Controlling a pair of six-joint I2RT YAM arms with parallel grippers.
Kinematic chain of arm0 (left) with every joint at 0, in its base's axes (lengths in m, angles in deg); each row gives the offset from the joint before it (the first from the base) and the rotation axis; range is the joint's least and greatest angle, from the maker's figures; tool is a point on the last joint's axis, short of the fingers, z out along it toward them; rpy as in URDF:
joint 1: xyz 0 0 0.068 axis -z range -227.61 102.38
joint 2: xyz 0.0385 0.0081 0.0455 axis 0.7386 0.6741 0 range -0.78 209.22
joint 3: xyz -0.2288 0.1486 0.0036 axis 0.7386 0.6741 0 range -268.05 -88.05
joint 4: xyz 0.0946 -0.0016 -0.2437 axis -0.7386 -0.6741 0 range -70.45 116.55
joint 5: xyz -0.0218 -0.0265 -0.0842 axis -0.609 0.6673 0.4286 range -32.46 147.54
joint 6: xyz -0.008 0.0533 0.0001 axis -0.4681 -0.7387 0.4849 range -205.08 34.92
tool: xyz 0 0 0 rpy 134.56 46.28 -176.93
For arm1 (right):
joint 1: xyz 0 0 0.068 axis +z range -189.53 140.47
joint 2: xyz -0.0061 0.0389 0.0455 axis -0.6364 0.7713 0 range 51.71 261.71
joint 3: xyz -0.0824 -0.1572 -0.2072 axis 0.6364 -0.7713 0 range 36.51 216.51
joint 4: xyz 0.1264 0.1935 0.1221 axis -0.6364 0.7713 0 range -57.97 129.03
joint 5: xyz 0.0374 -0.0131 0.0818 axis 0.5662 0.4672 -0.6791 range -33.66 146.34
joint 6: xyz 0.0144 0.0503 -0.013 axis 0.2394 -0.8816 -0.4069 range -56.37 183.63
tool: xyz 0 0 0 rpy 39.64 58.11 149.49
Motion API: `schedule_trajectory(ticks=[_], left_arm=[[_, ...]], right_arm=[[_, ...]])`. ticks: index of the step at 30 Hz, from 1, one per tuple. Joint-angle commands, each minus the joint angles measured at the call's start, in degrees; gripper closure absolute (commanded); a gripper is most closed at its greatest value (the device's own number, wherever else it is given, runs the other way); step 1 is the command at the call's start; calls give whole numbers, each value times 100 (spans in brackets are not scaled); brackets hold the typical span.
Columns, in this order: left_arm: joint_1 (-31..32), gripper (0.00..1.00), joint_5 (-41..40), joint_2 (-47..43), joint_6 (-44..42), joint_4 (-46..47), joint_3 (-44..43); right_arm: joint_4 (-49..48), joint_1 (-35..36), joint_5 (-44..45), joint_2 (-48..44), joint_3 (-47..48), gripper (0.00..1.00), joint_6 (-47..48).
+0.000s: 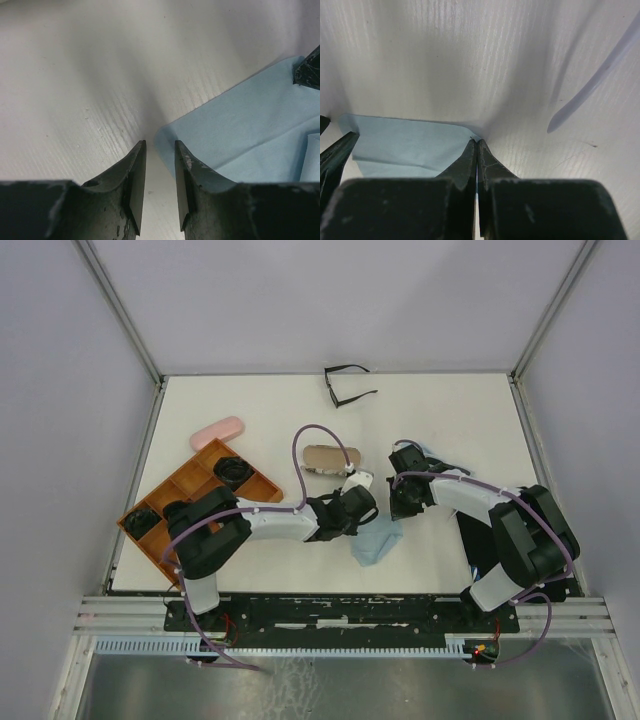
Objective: Organize the sunglasses
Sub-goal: Fold the glasses cleaning cloth at the center of the board.
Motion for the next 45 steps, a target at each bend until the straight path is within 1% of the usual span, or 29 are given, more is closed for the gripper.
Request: schedule_trajectory(ticks=[1,7,10,13,17,20,23,26,29,32,36,40,45], left_arm=[[107,66,128,212,355,-84,25],[229,74,250,338,528,-78,245],[249,82,320,353,551,-16,345],[251,92,356,334,560,14,412],[253,97,333,299,528,34,416],[253,97,295,220,422,111,403],[228,97,63,108,257,101,349],[158,97,-179,-59,111,117,319],[30,97,-233,-212,-70,229,344],[-102,97,-245,-326,-269,316,375],[-310,97,-178,-374,-530,463,398],[-457,97,-55,-358,-783,641,375],[-621,97,126,-316,-1150,837,203]], right_arm=[[-86,-41,131,-23,-76,100,50],[-86,-40,126,-53,-79,100,44],[-77,-38,105,-66,-79,100,46],[-77,-39,85,-117,-99,100,28],[-81,-39,37,-189,-123,100,17],[-263,-36,-164,-269,-196,100,24],[-548,-32,-486,-384,-281,100,50],[-773,-28,-571,-535,-350,100,62],[-929,-20,-587,-700,-397,100,97],[-1045,-16,-574,-824,-416,100,125],[-1068,-19,-252,-920,-411,100,41],[-1001,-21,-232,-761,-268,100,63],[-1204,-21,-250,-630,-251,100,46]])
